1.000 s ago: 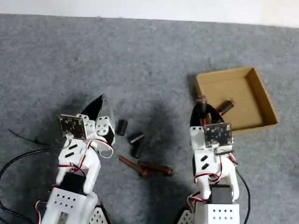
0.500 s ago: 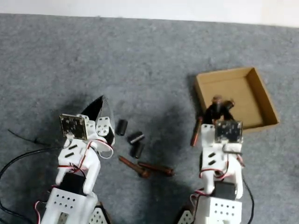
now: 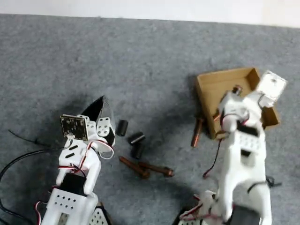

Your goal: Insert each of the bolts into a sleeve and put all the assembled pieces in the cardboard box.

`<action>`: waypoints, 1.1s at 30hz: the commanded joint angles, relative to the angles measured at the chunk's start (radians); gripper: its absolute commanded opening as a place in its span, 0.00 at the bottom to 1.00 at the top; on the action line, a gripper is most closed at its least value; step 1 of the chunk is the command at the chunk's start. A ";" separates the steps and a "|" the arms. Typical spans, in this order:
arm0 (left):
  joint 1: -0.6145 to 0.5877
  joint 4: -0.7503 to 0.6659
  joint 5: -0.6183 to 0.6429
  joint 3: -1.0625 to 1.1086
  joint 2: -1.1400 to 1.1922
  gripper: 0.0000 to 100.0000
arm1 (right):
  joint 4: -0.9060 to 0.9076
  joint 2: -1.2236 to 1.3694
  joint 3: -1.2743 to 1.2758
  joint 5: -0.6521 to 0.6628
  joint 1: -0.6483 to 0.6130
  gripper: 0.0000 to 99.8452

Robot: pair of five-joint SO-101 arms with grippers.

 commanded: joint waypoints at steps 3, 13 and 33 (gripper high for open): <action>0.001 -0.003 -0.005 0.027 -0.007 0.00 | -0.096 0.220 -0.120 -0.040 0.033 0.01; 0.001 -0.003 -0.005 0.027 -0.010 0.00 | -0.108 0.306 -0.159 -0.041 0.036 0.20; -0.001 -0.003 -0.005 0.027 -0.012 0.00 | 0.039 -0.641 0.466 0.203 -0.542 0.20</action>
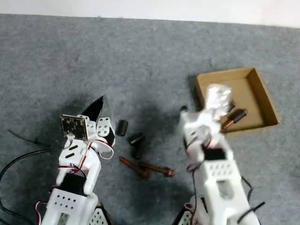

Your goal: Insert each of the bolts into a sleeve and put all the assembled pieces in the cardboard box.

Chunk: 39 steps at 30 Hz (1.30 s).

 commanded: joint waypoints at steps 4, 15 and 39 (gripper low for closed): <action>-0.008 -0.003 -0.003 0.025 -0.012 0.00 | 0.082 -0.139 0.108 0.052 -0.107 0.20; -0.315 -0.002 0.000 -0.033 -0.012 0.00 | 0.079 0.047 0.024 0.046 -0.251 0.20; -0.334 0.000 -0.003 -0.033 -0.007 0.00 | 0.085 0.725 -0.461 -0.046 -0.559 0.20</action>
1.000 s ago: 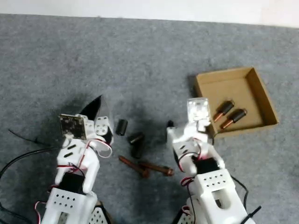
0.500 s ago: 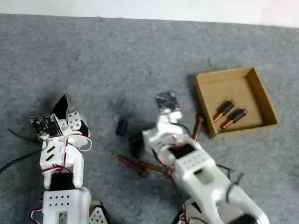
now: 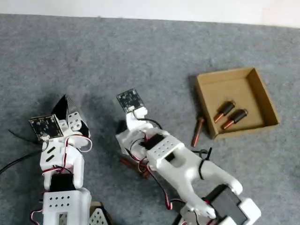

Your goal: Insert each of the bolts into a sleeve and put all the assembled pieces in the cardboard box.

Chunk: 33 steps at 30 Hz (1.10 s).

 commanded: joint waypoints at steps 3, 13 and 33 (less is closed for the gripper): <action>-0.001 0.000 -0.003 -0.027 -0.005 0.00 | 0.005 0.074 -0.065 -0.011 0.019 0.20; -0.001 0.000 -0.003 -0.027 -0.004 0.00 | 0.154 0.105 -0.104 -0.009 0.094 0.20; 0.001 0.000 -0.003 -0.027 -0.004 0.00 | 0.191 0.111 -0.140 0.261 0.048 0.20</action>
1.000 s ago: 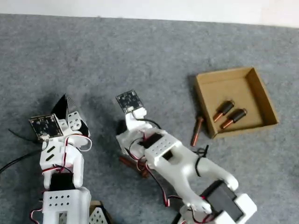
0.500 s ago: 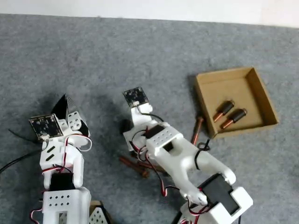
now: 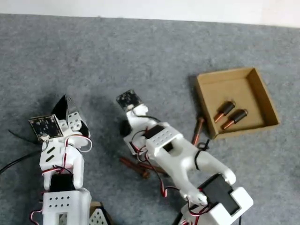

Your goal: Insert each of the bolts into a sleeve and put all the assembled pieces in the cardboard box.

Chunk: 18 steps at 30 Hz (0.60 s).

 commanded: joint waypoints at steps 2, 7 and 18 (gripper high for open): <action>0.001 0.000 -0.003 -0.027 -0.004 0.00 | 0.004 -0.002 -0.031 0.089 -0.012 0.20; 0.001 0.000 -0.003 -0.027 -0.004 0.00 | 0.004 -0.005 -0.001 0.204 -0.015 0.20; 0.001 0.000 -0.003 -0.027 -0.004 0.00 | 0.053 -0.002 -0.005 0.236 0.030 0.20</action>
